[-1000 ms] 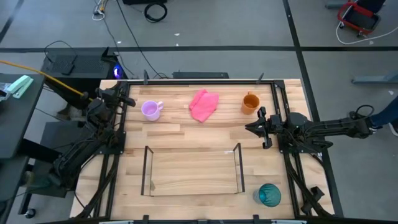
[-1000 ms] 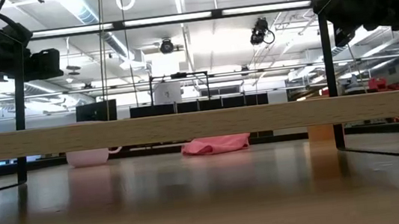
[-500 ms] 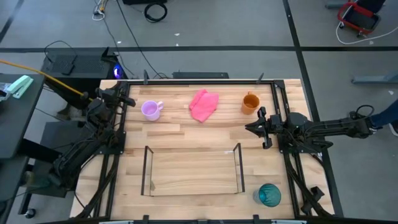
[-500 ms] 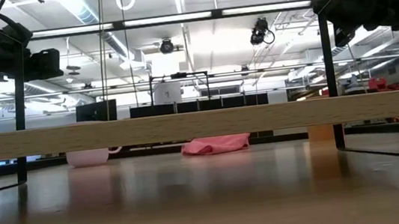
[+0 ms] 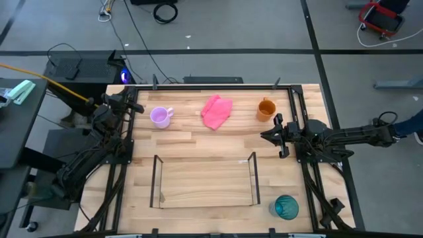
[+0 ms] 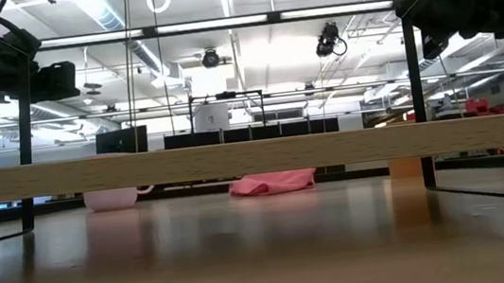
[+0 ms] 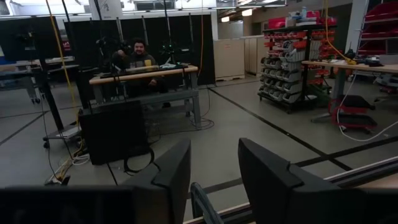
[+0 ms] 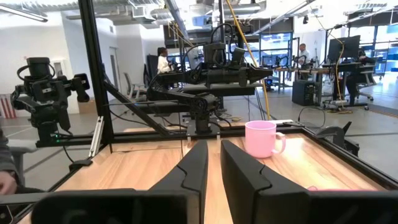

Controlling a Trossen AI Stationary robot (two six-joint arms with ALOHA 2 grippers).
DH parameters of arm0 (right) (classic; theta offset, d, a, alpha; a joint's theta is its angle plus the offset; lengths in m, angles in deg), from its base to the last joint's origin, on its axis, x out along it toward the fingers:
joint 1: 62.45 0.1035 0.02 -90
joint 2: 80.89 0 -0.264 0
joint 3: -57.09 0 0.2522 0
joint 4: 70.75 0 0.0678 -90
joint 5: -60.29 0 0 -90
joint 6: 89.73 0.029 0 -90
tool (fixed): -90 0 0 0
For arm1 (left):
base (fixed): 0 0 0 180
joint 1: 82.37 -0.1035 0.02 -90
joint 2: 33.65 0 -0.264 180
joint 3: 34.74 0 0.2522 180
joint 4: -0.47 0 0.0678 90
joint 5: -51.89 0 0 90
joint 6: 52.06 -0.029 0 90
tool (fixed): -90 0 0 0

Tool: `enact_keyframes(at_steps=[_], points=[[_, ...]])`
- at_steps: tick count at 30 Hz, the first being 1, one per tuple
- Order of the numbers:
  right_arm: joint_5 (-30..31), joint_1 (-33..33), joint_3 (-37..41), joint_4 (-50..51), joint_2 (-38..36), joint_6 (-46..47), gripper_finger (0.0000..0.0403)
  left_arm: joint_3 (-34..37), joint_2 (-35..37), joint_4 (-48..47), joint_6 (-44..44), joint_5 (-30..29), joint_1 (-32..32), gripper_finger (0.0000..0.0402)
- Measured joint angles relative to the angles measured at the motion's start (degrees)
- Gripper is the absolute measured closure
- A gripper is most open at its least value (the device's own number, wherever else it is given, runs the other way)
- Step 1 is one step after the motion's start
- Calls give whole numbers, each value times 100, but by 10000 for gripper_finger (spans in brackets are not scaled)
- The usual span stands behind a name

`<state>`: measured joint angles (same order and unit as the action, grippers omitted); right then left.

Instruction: Stack small to large cups/mugs on shelf

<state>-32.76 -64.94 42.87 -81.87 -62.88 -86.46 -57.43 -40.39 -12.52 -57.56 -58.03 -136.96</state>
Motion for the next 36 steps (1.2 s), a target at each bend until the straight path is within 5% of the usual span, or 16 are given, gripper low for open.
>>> enact_keyframes(at_steps=[23,31,36], points=[[0,-1,0,0,0,-1,352,0,-2,-2,2,0,2,254],[2,0,0,0,1,-729,352,0,-2,-2,0,0,0,255],[2,-2,1,-2,-1,-450,352,-5,2,332,-661,-3,2,262]])
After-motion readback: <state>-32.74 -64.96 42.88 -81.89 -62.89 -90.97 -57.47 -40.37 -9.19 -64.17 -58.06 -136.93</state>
